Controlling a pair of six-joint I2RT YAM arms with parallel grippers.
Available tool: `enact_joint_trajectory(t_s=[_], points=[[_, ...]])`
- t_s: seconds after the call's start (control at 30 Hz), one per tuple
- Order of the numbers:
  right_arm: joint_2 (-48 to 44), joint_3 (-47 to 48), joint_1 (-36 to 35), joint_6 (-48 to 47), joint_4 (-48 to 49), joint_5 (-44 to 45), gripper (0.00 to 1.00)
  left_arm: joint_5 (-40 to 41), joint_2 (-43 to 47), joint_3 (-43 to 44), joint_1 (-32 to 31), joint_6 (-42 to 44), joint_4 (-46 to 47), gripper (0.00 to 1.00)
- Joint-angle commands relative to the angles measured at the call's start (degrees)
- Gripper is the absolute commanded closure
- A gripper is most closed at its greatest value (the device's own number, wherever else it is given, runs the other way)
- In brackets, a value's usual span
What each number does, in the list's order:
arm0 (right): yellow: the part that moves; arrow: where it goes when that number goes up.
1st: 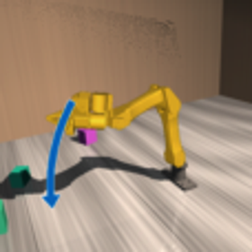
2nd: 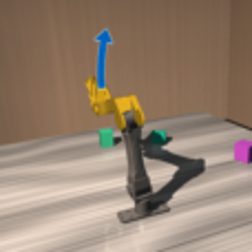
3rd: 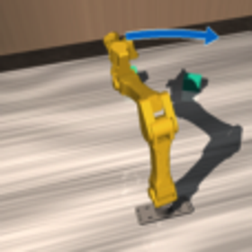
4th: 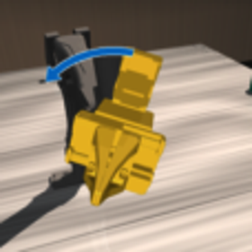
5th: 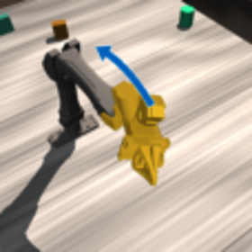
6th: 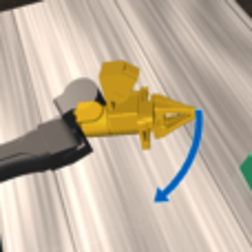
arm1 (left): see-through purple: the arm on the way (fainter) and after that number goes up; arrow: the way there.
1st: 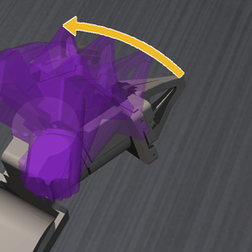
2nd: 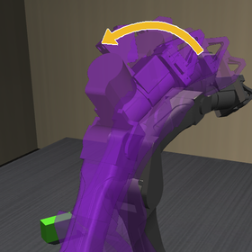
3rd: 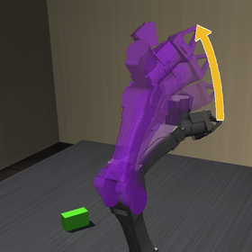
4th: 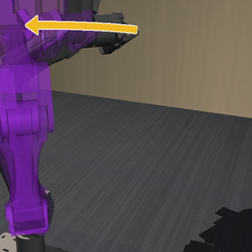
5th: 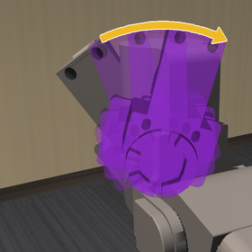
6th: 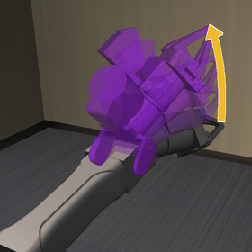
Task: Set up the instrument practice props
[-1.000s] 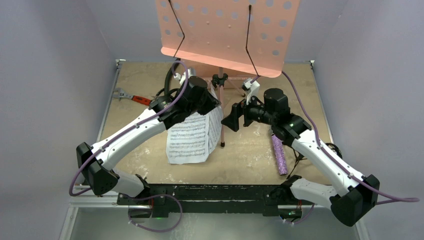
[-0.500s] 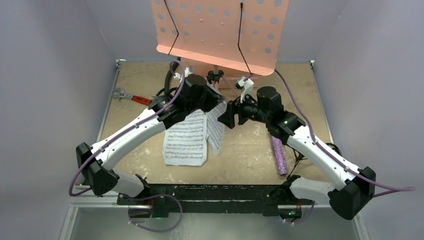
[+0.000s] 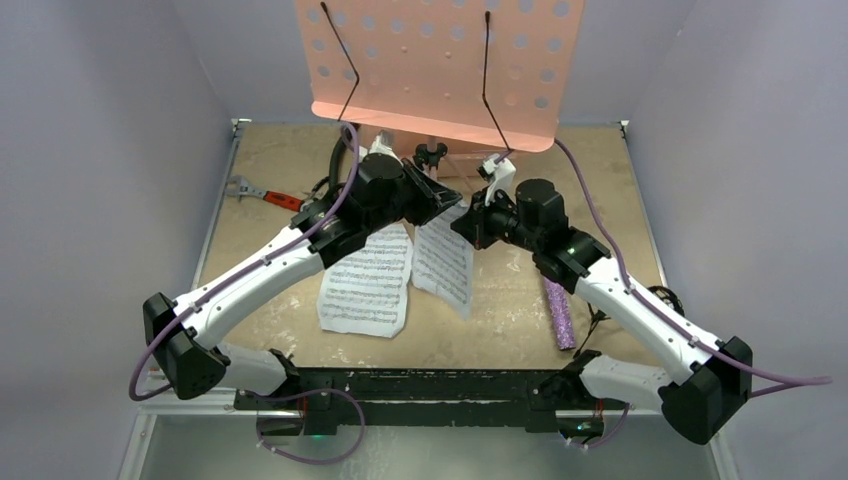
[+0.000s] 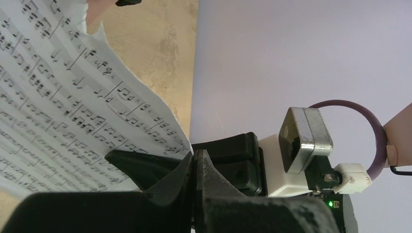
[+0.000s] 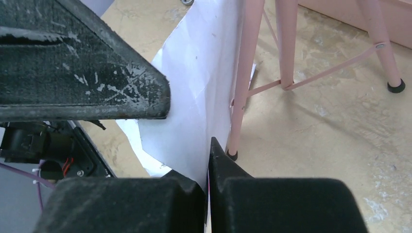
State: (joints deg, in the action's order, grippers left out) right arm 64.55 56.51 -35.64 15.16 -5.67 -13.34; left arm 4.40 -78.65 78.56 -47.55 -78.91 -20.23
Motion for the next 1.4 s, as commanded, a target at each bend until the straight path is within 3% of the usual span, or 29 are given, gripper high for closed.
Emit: enact_joint_trajectory(t_s=[0.0, 0.03, 0.07, 0.1, 0.13, 0.17, 0.27, 0.3, 0.47, 0.6, 0.8, 0.93, 1.2, 1.37], points=[[-4.68, -0.58, -0.23, -1.23, 7.29, 2.03, 1.0, -0.93, 3.78, -2.91, 0.18, 0.25, 4.62, 1.0], [-5.2, -1.06, -0.23, -1.91, 7.14, 2.21, 1.0, -0.67, 4.23, -3.94, 0.24, 1.01, 5.43, 0.99], [-5.9, -1.44, -0.22, -2.76, 6.78, 2.43, 1.0, -0.27, 4.82, -4.66, 0.21, 1.65, 6.11, 0.91], [-6.54, -1.89, -0.22, -3.71, 6.26, 2.88, 1.0, 0.38, 5.44, -5.48, 0.18, 2.64, 6.94, 0.77], [-7.29, -2.42, -0.24, -4.47, 5.9, 3.52, 1.0, 1.02, 6.09, -6.45, 0.22, 3.85, 7.89, 0.7], [-8.52, -3.13, -0.22, -5.16, 5.85, 4.15, 1.0, 1.95, 6.79, -7.18, 0.29, 4.65, 8.37, 0.53], [-12.03, -5.44, -0.23, -7.03, 2.92, 4.35, 1.0, 7.14, 9.55, -9.29, 0.28, 8.05, 8.45, 0.18], [-13.32, -6.31, -0.23, -7.56, 2.56, 4.44, 1.0, 8.85, 10.48, -10.04, 0.3, 10.05, 8.56, 0.13], [-20.83, -9.69, -0.22, -11.18, 0.67, 8.25, 1.0, 16.13, 15.45, -13.98, 0.28, 20.89, 11.19, 0.07], [-27.6, -11.93, -0.22, -14.83, -0.32, 8.07, 1.0, 19.31, 17.66, -14.31, 0.32, 34.57, 12.82, 0.04], [-35.1, -11.7, -0.22, -21.09, -0.93, 3.02, 1.0, 17.97, 18.32, -13.86, 0.41, 49.78, 11.92, 0.04], [-35.04, -9.04, -0.27, -22.74, -2.87, 0.06, 1.0, 11.51, 17.62, -13.16, 0.59, 56.45, 9.95, 0.04], [-31.05, -1.31, -0.22, -24.87, -6.67, -10.2, 1.0, -11.72, 21.08, -17.57, 2.36, 71.49, 13.0, 0.02], [-27.72, 3.05, -0.22, -25.79, -7.64, -15.59, 1.0, -16.78, 24.36, -21.47, 2.41, 77.13, 12.93, 0.02]])
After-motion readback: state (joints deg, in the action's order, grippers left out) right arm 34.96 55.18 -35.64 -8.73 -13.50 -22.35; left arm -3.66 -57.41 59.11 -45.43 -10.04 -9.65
